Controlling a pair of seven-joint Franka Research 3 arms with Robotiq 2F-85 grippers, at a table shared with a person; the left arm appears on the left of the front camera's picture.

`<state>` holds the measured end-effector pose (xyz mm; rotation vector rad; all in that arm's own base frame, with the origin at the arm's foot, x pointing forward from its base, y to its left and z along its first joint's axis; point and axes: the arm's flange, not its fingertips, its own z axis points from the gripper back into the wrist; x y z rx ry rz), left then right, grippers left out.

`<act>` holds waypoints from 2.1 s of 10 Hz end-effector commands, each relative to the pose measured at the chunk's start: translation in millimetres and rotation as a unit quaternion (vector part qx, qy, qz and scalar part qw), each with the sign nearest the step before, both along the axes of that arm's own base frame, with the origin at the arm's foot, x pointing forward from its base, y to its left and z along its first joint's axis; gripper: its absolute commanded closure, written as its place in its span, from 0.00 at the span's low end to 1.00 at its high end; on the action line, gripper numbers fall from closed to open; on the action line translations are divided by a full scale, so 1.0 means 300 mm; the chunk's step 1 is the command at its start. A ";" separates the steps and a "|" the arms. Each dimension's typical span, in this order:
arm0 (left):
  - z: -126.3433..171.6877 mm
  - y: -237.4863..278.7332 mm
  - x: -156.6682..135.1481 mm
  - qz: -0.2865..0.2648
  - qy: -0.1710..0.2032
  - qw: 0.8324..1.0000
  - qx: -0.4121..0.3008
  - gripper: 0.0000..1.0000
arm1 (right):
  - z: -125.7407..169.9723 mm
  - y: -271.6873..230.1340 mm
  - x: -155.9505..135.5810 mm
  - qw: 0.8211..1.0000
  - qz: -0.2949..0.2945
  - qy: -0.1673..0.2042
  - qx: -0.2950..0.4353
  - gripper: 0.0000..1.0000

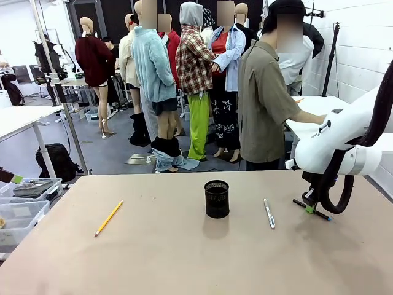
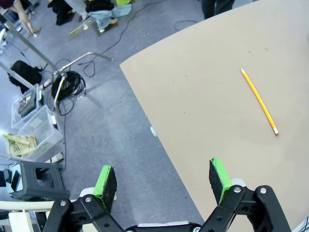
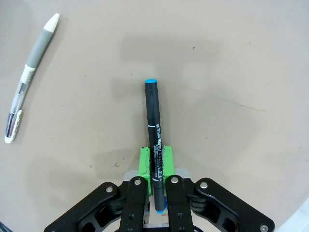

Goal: Place the pens into the pen holder.
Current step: Pick up a writing instrument from the table and place it into the Pen holder.

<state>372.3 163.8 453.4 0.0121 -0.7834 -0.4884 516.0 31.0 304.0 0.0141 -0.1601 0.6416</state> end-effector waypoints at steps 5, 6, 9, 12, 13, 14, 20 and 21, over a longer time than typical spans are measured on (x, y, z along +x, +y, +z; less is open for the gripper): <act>-0.002 0.001 0.001 0.004 0.002 1.000 -0.003 0.00 | 0.327 -0.061 -0.140 0.986 0.079 -0.082 0.123 1.00; -0.002 0.001 0.001 0.004 0.002 1.000 -0.003 0.00 | 0.385 -0.067 -0.160 0.975 0.106 -0.111 0.161 1.00; -0.002 0.001 0.001 0.004 0.002 1.000 -0.003 0.00 | 0.488 -0.023 -0.185 0.933 0.173 -0.152 0.278 1.00; -0.002 0.001 0.001 0.004 0.002 1.000 -0.003 0.00 | 0.560 0.088 -0.165 0.863 0.280 -0.141 0.396 1.00; -0.002 0.001 0.001 0.004 0.002 1.000 -0.003 0.00 | 0.569 0.143 -0.155 0.841 0.304 -0.137 0.426 1.00; -0.002 0.001 0.001 0.004 0.002 1.000 -0.003 0.00 | 0.566 0.204 -0.129 0.819 0.325 -0.136 0.453 1.00; -0.002 0.001 0.001 0.004 0.002 1.000 -0.003 0.00 | 0.564 0.312 -0.140 0.790 0.347 -0.140 0.485 1.00; -0.002 0.001 0.001 0.004 0.002 1.000 -0.003 0.00 | 0.533 0.351 -0.106 0.784 0.348 -0.133 0.497 1.00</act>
